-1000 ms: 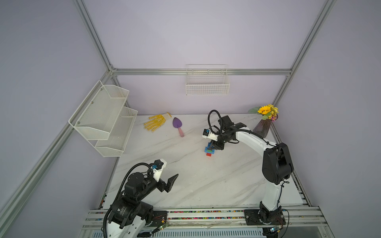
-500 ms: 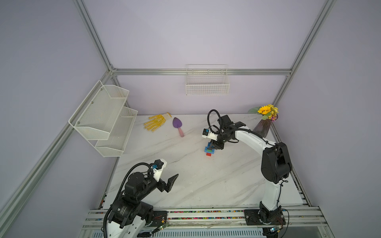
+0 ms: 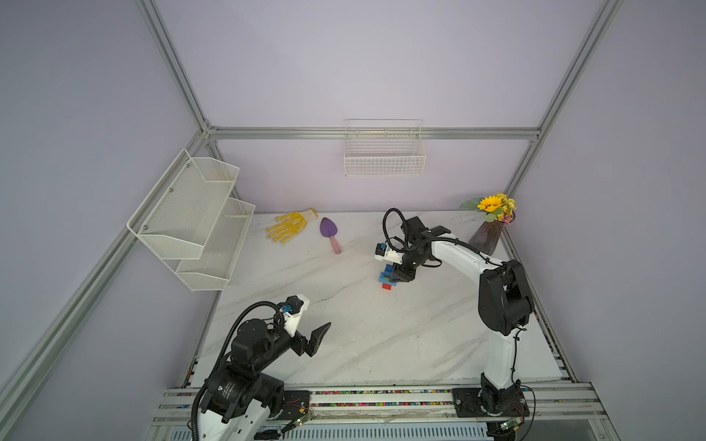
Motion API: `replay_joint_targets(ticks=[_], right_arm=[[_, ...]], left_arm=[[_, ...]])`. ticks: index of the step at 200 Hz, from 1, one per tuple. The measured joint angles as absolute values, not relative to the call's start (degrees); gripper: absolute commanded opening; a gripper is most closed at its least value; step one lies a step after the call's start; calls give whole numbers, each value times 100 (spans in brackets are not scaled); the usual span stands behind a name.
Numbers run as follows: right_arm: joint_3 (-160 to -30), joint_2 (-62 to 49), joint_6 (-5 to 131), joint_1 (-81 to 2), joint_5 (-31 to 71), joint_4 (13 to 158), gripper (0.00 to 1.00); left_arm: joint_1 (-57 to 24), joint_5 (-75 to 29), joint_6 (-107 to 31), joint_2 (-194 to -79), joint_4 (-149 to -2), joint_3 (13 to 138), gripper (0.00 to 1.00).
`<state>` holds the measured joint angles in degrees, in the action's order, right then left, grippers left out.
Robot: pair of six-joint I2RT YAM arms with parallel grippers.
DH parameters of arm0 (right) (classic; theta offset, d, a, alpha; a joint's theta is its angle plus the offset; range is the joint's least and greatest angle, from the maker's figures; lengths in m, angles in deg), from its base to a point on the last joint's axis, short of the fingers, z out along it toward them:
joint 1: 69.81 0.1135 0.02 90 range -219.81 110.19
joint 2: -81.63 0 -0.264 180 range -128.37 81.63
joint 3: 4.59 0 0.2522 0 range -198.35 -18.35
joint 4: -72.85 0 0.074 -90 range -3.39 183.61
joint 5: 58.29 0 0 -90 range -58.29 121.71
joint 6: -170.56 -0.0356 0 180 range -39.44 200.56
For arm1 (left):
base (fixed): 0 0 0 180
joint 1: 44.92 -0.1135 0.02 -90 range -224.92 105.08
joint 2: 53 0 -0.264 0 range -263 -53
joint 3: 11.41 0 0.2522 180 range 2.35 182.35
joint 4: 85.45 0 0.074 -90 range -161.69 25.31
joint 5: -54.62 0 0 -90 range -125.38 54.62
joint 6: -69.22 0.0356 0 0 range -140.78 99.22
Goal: Assemble the letter f with lego
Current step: Assemble the lego brick with the lego brick, then pick up the lego brick from the center of the board.
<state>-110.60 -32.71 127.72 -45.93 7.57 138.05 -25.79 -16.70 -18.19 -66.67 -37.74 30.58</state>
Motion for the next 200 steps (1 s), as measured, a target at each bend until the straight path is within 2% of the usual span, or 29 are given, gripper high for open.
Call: replay_joint_targets(ticks=[120,153,162,200], right_arm=[[-10673,-3029,12704,-4864,464,13626,53],[-10148,-2504,12653,-5076,265,13202,64],[-9960,-2358,12621,-5113,210,13033,71],[-9151,-2001,12577,-5188,-26,12310,73]], left_arm=[[-2579,-1694,-1823,-6667,-3774,3058,100],[-2579,-1720,-1836,-6672,-3774,3058,100],[-2579,-1725,-1839,-6683,-3774,3058,100],[-2579,-1773,-1860,-6715,-3774,3058,100]])
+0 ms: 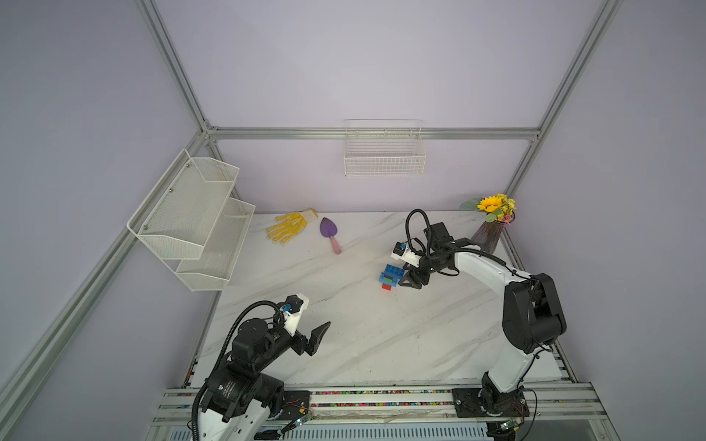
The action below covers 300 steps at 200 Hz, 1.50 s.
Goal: Assemble the letter f with lego
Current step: Pick up the lego brick from the center of the board.
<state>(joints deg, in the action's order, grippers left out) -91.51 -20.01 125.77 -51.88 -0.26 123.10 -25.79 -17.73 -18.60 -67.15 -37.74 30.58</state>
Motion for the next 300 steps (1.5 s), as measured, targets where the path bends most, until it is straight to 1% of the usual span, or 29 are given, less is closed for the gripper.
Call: replay_joint_targets(ticks=[35,64,120,184,231,247,272,300], right_arm=[[-8513,-1949,12411,-5185,-139,11551,74],[-8249,-1949,12245,-5188,-144,11018,74],[-8247,-2034,12059,-5188,-227,10406,74],[-8371,-2465,12031,-5188,-299,10347,72],[-8596,-2661,12041,-5188,-397,10358,62],[-8649,-2705,12061,-5188,-417,10404,56],[-8751,-2782,12111,-5188,-483,10478,41],[-8843,-2832,12197,-5188,-570,10616,31]], left_arm=[[-2579,-1808,-1863,-6715,-3776,3058,100],[-2579,-1832,-1865,-6715,-3776,3058,100],[-2579,-1908,-1865,-6715,-3776,3058,100],[-2581,-1952,-1865,-6715,-3774,3058,100],[-2631,-1972,-1865,-6715,-3774,3056,100],[-2649,-1976,-1865,-6715,-3774,3056,100],[-2655,-1976,-1865,-6715,-3774,3058,100],[-2677,-1976,-1865,-6715,-3774,3058,100]])
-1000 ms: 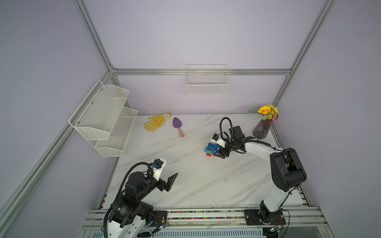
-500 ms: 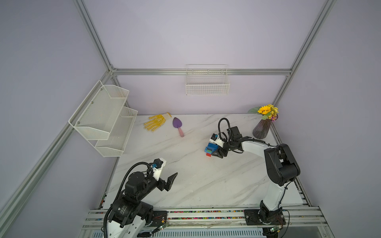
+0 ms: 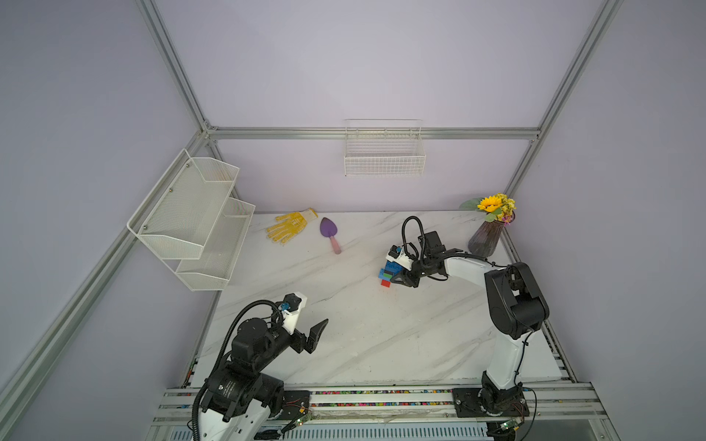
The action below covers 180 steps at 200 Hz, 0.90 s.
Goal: Assemble the letter f with lego
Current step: Pick up the lego brick from the center of the board.
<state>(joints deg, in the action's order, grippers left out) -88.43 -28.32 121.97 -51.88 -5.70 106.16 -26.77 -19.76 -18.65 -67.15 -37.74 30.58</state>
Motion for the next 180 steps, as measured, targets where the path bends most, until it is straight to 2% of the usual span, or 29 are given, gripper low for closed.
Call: replay_joint_targets(ticks=[20,81,108,127,180], right_arm=[[-8885,-2832,12240,-5188,-625,10754,27],[-9267,-2832,12365,-5188,-716,11283,26],[-9691,-2832,12437,-5205,-933,11676,25],[-9840,-2832,12424,-5207,-1285,11798,25],[-10303,-2832,12319,-5207,-2085,12413,26]], left_arm=[[-2721,-1974,-1865,-6715,-3776,3058,100],[-2847,-1980,-1865,-6855,-3817,3058,100],[-2847,-2026,-1867,-7244,-4475,3054,100],[-2850,-1941,-1797,-7889,-5332,3056,100],[-2889,-1005,-1613,-10757,-6978,3891,100]])
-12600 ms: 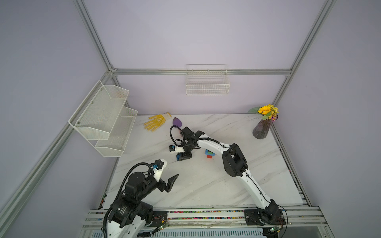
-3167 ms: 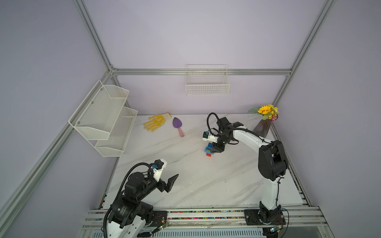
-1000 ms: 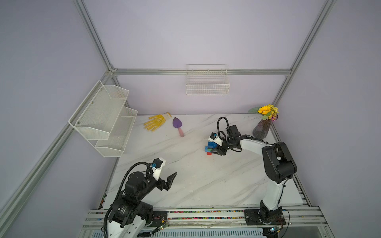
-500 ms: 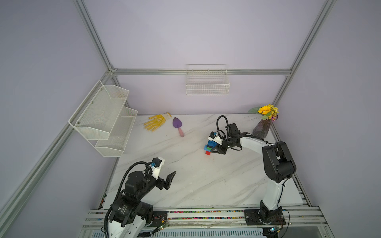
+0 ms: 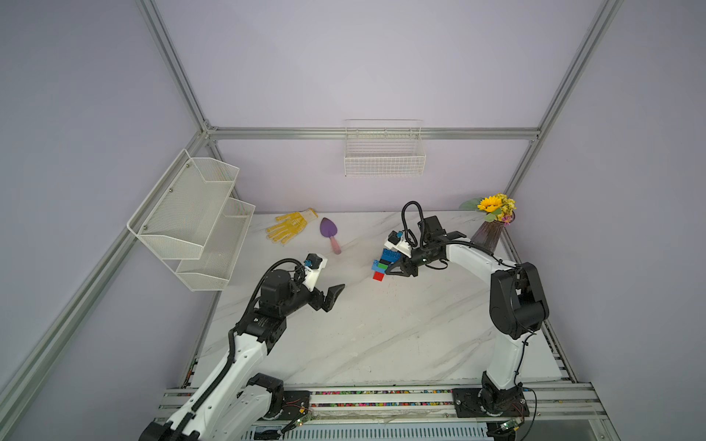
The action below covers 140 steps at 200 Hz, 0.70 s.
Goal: Assemble the letter f with lego
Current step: Pick up the lego brick from the center of the board, then place the lego brick at the center of the board.
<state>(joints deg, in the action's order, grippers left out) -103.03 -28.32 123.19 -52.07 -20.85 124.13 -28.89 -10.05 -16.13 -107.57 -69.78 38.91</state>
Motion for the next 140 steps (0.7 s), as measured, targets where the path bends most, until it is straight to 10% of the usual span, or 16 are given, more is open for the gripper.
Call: replay_joint_targets(ticks=[140], right_arm=[[-11188,-2714,12527,-5207,-2463,13779,24]], left_arm=[[-3320,2227,319,-14287,-7526,6501,94]])
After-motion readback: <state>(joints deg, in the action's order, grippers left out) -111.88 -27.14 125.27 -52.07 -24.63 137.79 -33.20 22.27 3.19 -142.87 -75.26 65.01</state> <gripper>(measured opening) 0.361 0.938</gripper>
